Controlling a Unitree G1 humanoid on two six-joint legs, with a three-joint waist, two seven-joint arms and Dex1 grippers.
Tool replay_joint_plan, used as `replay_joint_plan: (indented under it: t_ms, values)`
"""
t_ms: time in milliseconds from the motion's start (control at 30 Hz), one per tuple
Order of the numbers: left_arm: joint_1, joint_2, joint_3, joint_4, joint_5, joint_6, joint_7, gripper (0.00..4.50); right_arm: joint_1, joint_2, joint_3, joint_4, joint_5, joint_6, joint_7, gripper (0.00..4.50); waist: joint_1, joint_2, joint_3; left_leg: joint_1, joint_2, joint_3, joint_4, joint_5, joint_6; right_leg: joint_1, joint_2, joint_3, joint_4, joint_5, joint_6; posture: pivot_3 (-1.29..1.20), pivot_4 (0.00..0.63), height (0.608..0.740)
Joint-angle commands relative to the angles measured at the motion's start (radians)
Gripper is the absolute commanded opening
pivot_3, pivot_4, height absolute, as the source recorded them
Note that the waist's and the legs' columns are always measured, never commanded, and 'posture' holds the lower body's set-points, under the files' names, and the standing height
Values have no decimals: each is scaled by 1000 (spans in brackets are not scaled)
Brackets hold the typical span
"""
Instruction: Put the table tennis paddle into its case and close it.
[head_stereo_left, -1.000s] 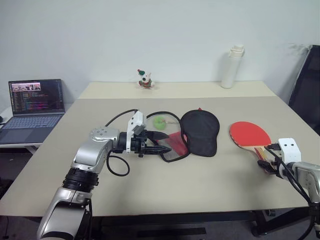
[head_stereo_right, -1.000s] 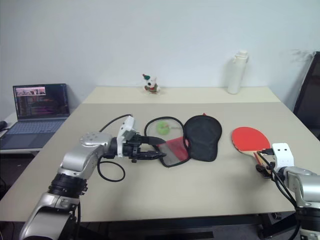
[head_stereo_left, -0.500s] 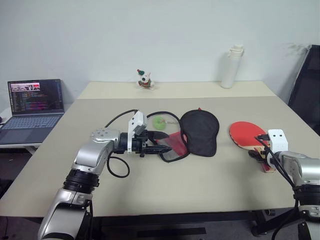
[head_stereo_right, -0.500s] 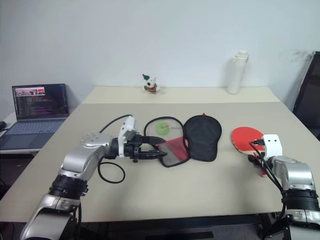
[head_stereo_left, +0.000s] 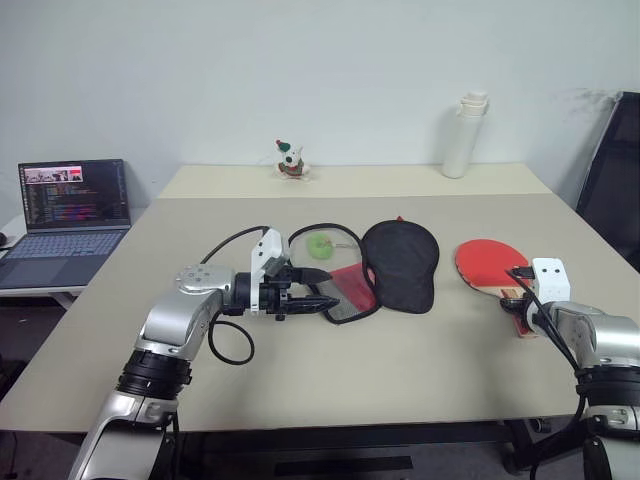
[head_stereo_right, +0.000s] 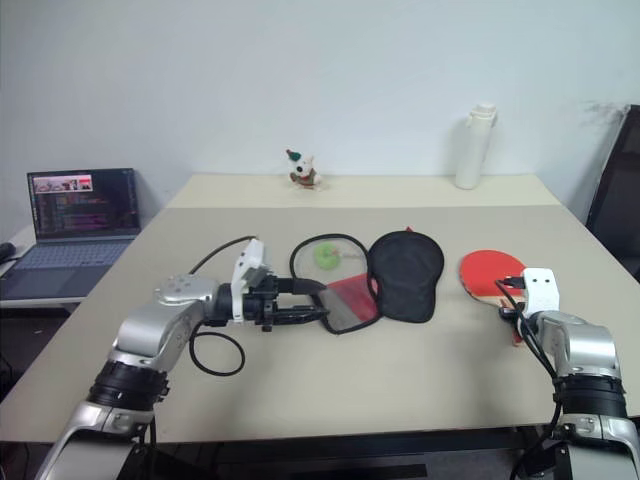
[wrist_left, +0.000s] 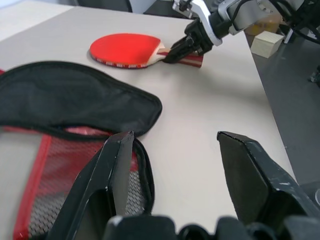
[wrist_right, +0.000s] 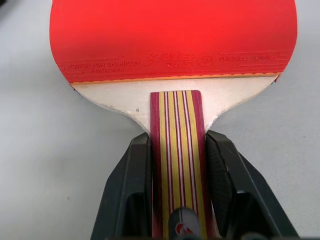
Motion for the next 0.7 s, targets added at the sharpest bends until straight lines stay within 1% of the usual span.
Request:
replay_joint_plan:
  t_ms: [33, 100, 133, 167, 233, 300, 367, 433, 500, 700]
  values:
    - [25, 32, 56, -70, -30, 21, 24, 2917, -102, 27, -77, -160, 42, 57, -61, 1104, -2, 1, 0, -1, 0, 0, 0, 0, 0, -1, 0, 0, 0, 0, 0, 0, 150, 740]
    - [54, 43, 71, -91, -34, 32, 44, 2917, -153, 85, -85, -262, 71, 117, -100, 1104, -9, 1, 1, -2, 0, 4, -1, 0, 0, -7, 0, 5, 2, 1, -1, 0, 150, 740]
    - [64, 46, 74, -97, -34, 33, 51, 2917, -167, 117, -86, -296, 79, 143, -119, 1104, -11, 1, 1, -3, 0, 6, -2, 0, 0, -10, 2, 9, 5, 3, -5, 0, 150, 740]
    - [71, 45, 75, -102, -34, 34, 56, 2917, -172, 145, -82, -321, 80, 157, -134, 1104, -13, 1, 1, -3, 1, 6, -2, 0, 0, -11, 3, 11, 6, 3, -5, 0, 150, 740]
    - [82, 42, 75, -114, -37, 38, 66, 2917, -176, 200, -72, -353, 79, 179, -161, 1104, -8, 1, 0, -2, 2, 6, -2, 0, 0, -11, 4, 13, 8, 2, -5, 0, 150, 740]
    - [94, 36, 75, -132, -44, 45, 80, 2917, -178, 283, -53, -372, 75, 181, -204, 1104, -3, 0, 0, -2, 3, 5, -2, 0, 0, -11, 5, 11, 9, 2, -6, 0, 150, 740]
    - [98, 34, 73, -138, -46, 47, 88, 2917, -179, 325, -43, -376, 70, 177, -225, 1104, -1, 0, 0, -2, 3, 5, -2, 0, 0, -10, 5, 11, 10, 2, -6, 0, 150, 740]
    - [105, 34, 71, -145, -45, 47, 95, 2917, -184, 417, -23, -336, 63, 144, -268, 1104, 0, 0, 0, -2, 2, 5, -1, 0, 0, -11, 3, 12, 10, 2, -6, 0, 150, 740]
    - [108, 35, 72, -150, -45, 49, 100, 2917, -192, 483, -9, -280, 54, 101, -295, 1104, -1, 0, 0, -2, 1, 6, -1, 0, 0, -11, 3, 12, 10, 2, -6, 0, 150, 740]
    - [117, 43, 74, -161, -49, 50, 107, 2917, -231, 523, 23, -106, 18, -33, -309, 1104, -1, 0, 0, -2, 1, 7, -1, 0, 0, -11, 2, 12, 10, 2, -6, 0, 150, 740]
